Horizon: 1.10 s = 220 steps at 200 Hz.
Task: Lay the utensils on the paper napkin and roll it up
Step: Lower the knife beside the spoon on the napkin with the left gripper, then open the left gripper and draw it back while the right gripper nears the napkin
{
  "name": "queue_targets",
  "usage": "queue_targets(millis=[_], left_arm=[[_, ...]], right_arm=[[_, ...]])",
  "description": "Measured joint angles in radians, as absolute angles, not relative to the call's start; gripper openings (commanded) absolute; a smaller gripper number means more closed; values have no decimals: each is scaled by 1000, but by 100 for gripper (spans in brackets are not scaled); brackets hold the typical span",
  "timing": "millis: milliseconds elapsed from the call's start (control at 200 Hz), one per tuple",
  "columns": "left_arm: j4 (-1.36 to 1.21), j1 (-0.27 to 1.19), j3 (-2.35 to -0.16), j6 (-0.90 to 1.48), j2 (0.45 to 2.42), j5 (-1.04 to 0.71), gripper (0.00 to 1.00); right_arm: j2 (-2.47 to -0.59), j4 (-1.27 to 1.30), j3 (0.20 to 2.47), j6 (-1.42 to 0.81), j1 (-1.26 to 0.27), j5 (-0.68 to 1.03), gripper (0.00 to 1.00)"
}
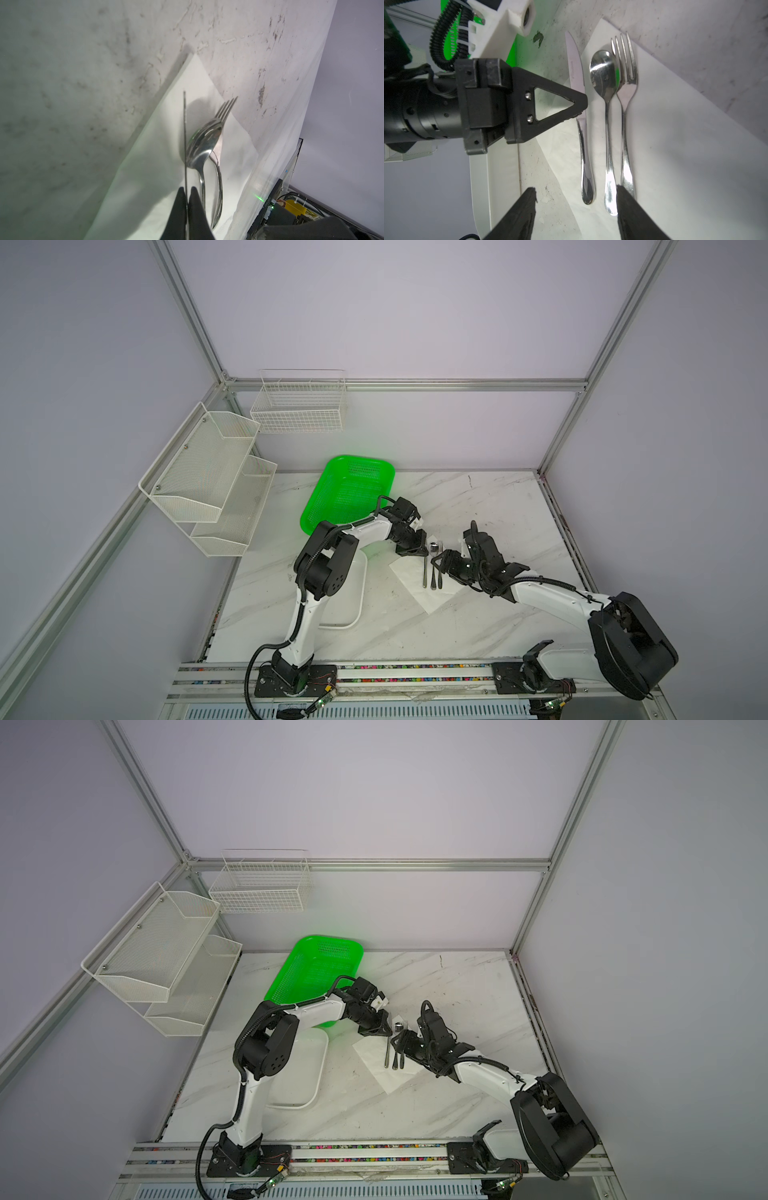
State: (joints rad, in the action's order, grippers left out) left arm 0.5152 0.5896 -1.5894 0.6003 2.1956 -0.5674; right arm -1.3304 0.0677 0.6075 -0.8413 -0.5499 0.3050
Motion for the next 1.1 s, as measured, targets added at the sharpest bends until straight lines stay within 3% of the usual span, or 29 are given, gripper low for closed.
queue_targets(millis=[660,1100], left_arm=[[548,591,-1595,583,2169,-479,19],[411,621,-1261,615,1702,-400,19]], right_arm=[[-1315,63,607,-844,-550,301,63],[-1161,-20,601,-844,-550,252,63]])
